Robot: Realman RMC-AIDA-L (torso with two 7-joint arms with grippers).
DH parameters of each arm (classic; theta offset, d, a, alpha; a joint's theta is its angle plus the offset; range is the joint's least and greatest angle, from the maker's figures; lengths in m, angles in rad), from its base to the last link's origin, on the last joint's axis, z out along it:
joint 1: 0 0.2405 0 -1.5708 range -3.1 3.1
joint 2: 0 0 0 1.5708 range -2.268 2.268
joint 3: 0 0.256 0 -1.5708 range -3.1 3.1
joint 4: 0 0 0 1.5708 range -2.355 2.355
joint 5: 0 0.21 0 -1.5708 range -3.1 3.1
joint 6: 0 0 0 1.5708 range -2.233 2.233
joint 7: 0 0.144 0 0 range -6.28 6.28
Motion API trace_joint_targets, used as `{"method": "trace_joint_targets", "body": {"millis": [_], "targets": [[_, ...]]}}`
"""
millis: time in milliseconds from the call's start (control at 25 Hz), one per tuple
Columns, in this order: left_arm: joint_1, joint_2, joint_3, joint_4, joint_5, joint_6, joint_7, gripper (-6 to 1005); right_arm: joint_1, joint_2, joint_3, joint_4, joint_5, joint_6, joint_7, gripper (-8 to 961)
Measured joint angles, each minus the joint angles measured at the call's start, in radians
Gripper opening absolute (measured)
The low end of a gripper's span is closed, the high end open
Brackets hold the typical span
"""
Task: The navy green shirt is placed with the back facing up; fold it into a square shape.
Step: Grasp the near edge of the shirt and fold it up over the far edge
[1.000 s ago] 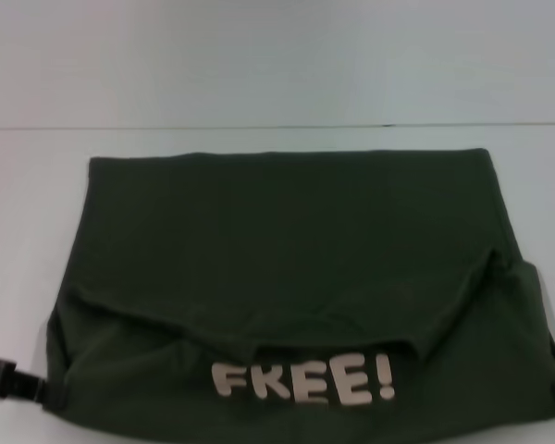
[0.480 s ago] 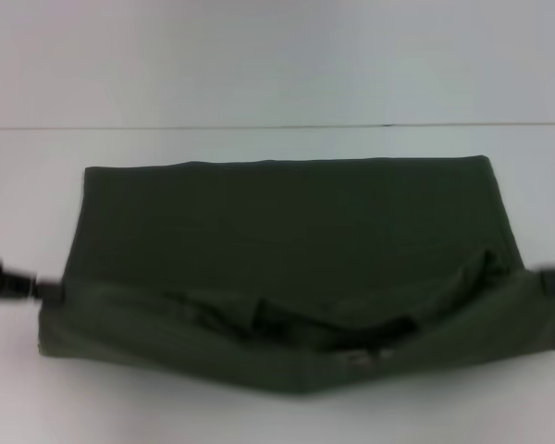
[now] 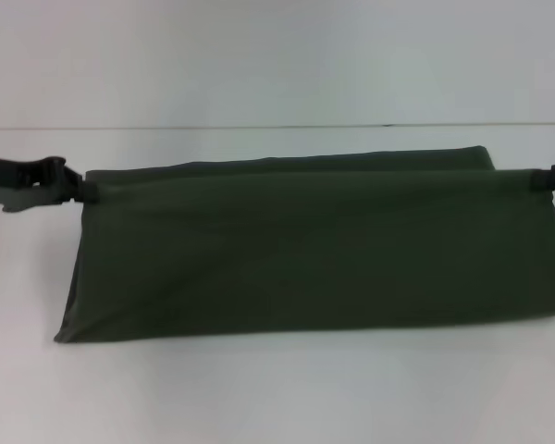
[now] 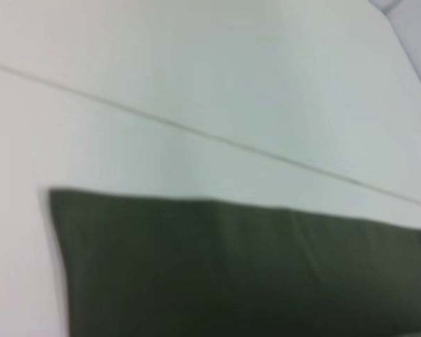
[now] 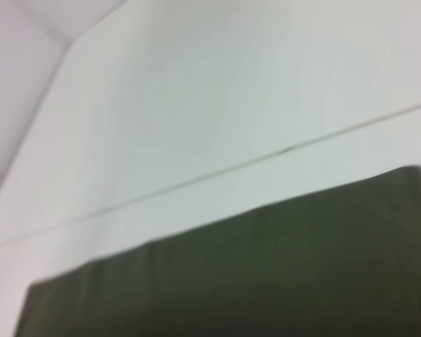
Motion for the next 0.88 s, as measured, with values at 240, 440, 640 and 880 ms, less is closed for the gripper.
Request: {"method": "trace_joint_targets", "body": {"millis": [240, 440, 640, 880], "targets": [[-0.015, -0.015, 0.003, 0.005, -0.014, -0.104, -0.019, 1, 0.020, 0.025, 0.000, 0.003, 0.027, 0.122, 0.002, 35], [-0.035, -0.017, 0.019, -0.010, -0.018, -0.181, -0.031, 0, 0.058, 0.034, -0.028, 0.023, 0.059, 0.233, -0.004, 47], [-0.038, -0.031, 0.072, -0.029, -0.015, -0.281, -0.049, 0, 0.102, 0.057, -0.163, 0.086, 0.058, 0.433, 0.001, 58], [-0.038, -0.046, 0.113, -0.056, -0.013, -0.384, -0.050, 0, 0.140, 0.093, -0.262, 0.145, 0.056, 0.694, 0.003, 71]]}}
